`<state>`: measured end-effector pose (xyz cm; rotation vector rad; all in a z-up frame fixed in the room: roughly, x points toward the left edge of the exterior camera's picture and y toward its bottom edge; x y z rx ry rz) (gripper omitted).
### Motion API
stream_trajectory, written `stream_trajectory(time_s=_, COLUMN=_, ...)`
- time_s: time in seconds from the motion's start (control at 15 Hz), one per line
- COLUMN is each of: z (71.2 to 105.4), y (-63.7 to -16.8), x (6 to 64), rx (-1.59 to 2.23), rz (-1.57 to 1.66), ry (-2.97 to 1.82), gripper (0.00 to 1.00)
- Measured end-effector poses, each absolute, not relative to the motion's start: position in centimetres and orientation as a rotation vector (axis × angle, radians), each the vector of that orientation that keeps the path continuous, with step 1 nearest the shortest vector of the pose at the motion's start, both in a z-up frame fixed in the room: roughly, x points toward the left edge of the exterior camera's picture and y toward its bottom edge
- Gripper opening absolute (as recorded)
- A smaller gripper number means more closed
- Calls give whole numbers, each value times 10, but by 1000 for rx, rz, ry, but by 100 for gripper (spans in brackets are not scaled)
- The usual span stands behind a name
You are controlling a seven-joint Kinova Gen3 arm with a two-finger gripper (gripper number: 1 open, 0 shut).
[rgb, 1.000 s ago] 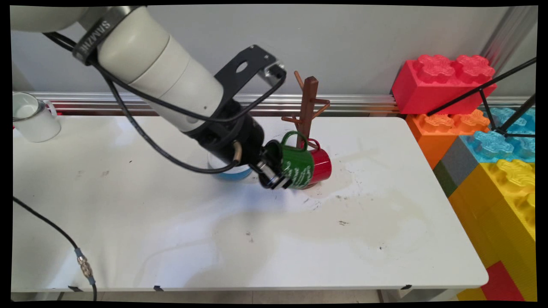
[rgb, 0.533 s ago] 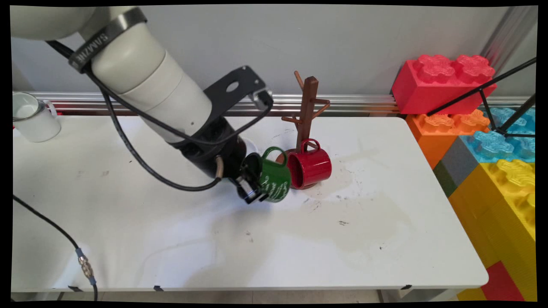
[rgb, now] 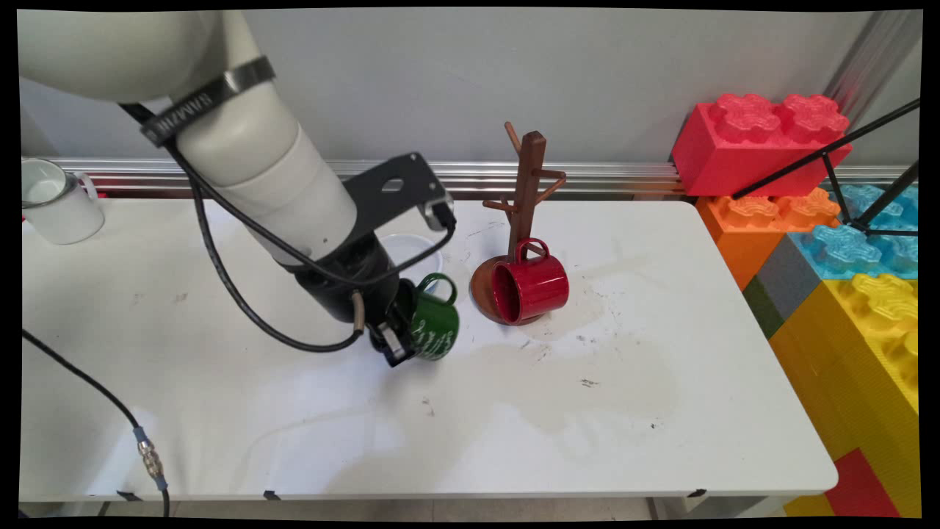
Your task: Place the picked object on the table
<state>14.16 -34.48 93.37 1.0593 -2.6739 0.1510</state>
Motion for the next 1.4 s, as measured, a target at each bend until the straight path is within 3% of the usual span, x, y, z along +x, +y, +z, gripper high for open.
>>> stream_trajectory(time_s=1.4, z=858, y=-396, x=139, rx=1114, rz=167, ry=-3127, gripper=0)
